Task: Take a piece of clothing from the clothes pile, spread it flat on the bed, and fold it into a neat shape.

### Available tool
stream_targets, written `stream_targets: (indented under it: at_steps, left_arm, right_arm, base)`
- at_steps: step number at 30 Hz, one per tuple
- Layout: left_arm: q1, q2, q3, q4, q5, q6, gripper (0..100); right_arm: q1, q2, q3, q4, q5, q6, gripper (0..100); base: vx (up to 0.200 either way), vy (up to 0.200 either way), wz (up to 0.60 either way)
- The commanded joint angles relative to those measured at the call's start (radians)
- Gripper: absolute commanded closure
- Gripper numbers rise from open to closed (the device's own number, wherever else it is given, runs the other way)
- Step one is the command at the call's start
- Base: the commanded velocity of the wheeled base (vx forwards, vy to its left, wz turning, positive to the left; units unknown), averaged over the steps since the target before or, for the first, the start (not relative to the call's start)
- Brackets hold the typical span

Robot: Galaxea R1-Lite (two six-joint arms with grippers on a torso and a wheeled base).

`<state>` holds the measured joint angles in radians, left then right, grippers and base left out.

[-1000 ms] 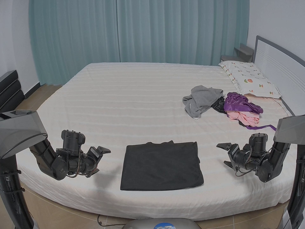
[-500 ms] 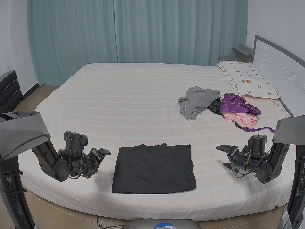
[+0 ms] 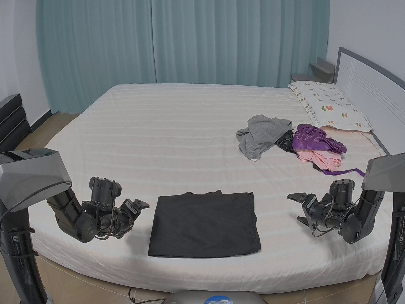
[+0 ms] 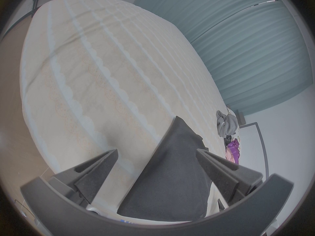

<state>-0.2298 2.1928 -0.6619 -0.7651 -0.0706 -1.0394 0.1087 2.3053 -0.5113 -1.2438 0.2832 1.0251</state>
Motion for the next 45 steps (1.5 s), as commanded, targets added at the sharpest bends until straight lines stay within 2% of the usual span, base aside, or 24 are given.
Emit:
stream_targets:
  at_steps: [1,15,19,24,27,29,33,38,45]
  left_arm:
    - [0.000,0.002,0.002,0.000,0.000,0.002,0]
    - [-0.002,0.002,0.008,0.000,0.000,0.010,0]
    - [-0.008,0.002,0.008,-0.010,-0.001,0.078,0]
    - [-0.036,0.033,-0.010,-0.056,0.002,0.102,0]
    - [-0.039,0.056,-0.019,-0.069,0.002,0.148,0]
    - [-0.045,0.091,-0.024,-0.103,0.005,0.255,0]
    - [-0.060,0.160,-0.058,-0.149,0.005,0.315,0]
    - [-0.062,0.219,-0.117,-0.224,0.003,0.328,0]
    - [-0.094,0.229,-0.131,-0.226,0.000,0.329,0]
  right_arm:
    - [0.000,0.002,0.000,0.000,0.001,0.000,0]
    - [0.002,0.002,0.000,0.000,0.001,-0.002,0]
    - [0.003,0.002,0.000,0.000,0.001,-0.005,0]
    - [0.008,0.005,-0.001,0.000,0.001,-0.008,0]
    - [0.006,0.005,-0.001,0.000,0.001,-0.008,0]
    - [0.008,0.005,-0.001,0.000,0.001,-0.008,0]
    - [0.006,0.005,-0.001,0.000,0.001,-0.010,0]
    - [0.008,0.005,-0.001,0.000,0.001,-0.010,0]
    - [0.008,0.005,-0.001,0.000,0.001,-0.010,0]
  base:
    - [0.000,0.000,0.00]
    - [0.000,0.000,0.00]
    - [0.000,0.000,0.00]
    - [0.000,0.000,0.00]
    - [0.000,0.000,0.00]
    - [0.000,0.000,0.00]
    - [0.000,0.000,0.00]
    - [0.000,0.000,0.00]
    - [0.000,0.000,0.00]
